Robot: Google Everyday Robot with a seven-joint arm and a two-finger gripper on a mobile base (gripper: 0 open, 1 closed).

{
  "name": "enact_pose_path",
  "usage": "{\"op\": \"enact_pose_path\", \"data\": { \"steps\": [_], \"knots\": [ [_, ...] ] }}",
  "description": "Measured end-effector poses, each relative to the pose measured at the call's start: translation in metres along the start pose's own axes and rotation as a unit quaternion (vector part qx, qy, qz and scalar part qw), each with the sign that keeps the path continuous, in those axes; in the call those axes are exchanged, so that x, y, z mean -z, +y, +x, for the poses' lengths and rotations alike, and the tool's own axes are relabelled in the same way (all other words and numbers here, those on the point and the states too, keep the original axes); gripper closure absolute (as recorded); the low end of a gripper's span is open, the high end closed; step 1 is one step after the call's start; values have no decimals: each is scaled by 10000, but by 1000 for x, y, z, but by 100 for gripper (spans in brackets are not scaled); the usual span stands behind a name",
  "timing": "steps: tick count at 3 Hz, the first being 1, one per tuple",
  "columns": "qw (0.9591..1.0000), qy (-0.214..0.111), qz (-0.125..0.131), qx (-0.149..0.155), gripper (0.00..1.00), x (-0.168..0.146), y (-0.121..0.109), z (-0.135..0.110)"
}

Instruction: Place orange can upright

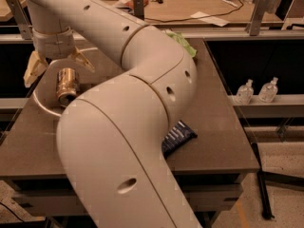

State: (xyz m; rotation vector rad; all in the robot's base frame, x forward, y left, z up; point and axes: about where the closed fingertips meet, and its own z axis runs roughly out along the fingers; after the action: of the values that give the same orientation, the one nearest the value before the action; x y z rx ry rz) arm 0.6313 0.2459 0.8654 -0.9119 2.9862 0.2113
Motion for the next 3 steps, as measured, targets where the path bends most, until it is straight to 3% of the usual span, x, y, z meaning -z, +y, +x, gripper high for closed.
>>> {"op": "enact_pose_path", "data": {
  "steps": [1, 3],
  "knots": [
    [9995, 151, 31, -262, 0, -15, -16, 0],
    [9951, 247, 212, -935, 42, -19, -29, 2]
  ]
}}
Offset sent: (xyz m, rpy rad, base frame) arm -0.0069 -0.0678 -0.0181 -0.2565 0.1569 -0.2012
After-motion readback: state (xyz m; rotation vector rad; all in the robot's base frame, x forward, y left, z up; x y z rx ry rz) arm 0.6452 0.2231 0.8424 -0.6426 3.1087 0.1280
